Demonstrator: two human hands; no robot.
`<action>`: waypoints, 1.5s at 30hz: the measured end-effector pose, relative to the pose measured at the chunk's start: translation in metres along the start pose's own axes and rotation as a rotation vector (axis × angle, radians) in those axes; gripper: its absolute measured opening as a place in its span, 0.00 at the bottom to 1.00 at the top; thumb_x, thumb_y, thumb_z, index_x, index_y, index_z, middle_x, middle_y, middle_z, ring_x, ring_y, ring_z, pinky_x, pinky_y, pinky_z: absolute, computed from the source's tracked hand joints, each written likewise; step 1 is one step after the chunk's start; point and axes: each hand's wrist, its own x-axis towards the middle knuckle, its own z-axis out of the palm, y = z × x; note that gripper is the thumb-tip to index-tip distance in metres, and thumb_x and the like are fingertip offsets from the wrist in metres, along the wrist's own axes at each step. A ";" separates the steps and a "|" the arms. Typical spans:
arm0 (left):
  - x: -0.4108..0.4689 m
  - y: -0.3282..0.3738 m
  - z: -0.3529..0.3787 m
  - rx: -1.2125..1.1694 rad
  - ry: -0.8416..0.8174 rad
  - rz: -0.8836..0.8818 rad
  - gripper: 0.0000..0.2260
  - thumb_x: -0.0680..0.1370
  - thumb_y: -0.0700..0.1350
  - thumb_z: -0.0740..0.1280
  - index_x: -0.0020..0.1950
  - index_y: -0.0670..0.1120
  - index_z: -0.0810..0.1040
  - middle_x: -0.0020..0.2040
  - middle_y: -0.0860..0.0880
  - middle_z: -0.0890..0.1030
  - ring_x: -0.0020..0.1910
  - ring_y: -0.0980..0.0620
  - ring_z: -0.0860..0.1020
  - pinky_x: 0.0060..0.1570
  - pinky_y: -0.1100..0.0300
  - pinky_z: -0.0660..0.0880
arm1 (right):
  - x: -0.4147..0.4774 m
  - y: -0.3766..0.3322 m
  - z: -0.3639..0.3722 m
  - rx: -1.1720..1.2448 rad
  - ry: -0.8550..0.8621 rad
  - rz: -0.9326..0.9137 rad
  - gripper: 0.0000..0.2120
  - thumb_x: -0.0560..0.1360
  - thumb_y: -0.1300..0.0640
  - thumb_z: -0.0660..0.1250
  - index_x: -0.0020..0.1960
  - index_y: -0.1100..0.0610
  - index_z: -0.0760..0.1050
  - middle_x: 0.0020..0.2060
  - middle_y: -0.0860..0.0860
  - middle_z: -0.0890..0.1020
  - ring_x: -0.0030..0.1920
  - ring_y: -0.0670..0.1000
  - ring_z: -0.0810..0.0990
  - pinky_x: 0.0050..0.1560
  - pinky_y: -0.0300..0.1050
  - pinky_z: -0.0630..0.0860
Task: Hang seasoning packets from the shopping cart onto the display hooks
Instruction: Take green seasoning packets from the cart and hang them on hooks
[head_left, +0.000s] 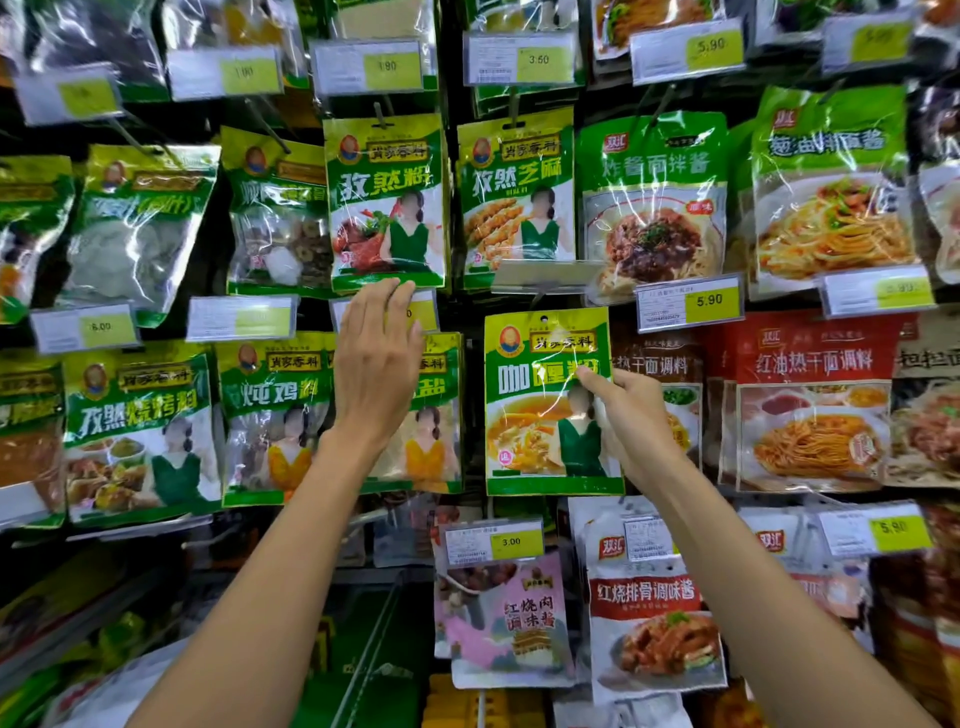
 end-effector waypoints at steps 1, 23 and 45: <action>0.000 -0.002 0.000 -0.003 0.007 0.011 0.16 0.81 0.42 0.59 0.65 0.36 0.71 0.60 0.38 0.75 0.62 0.40 0.73 0.67 0.49 0.67 | 0.001 -0.001 0.001 0.006 -0.002 0.016 0.16 0.78 0.56 0.66 0.45 0.71 0.78 0.39 0.61 0.78 0.42 0.54 0.75 0.47 0.49 0.70; 0.000 -0.010 0.002 -0.048 0.065 0.065 0.16 0.81 0.44 0.59 0.65 0.37 0.72 0.59 0.39 0.76 0.61 0.42 0.73 0.65 0.50 0.68 | 0.038 0.029 0.025 -0.259 0.242 0.043 0.20 0.75 0.51 0.69 0.56 0.68 0.77 0.54 0.63 0.80 0.57 0.60 0.78 0.51 0.45 0.69; -0.191 0.277 -0.043 -0.993 -0.532 -0.295 0.12 0.81 0.45 0.58 0.57 0.40 0.78 0.51 0.43 0.80 0.50 0.46 0.78 0.49 0.63 0.69 | -0.195 0.077 -0.209 -0.656 0.358 0.016 0.14 0.81 0.56 0.60 0.42 0.62 0.79 0.36 0.60 0.81 0.37 0.53 0.77 0.39 0.46 0.70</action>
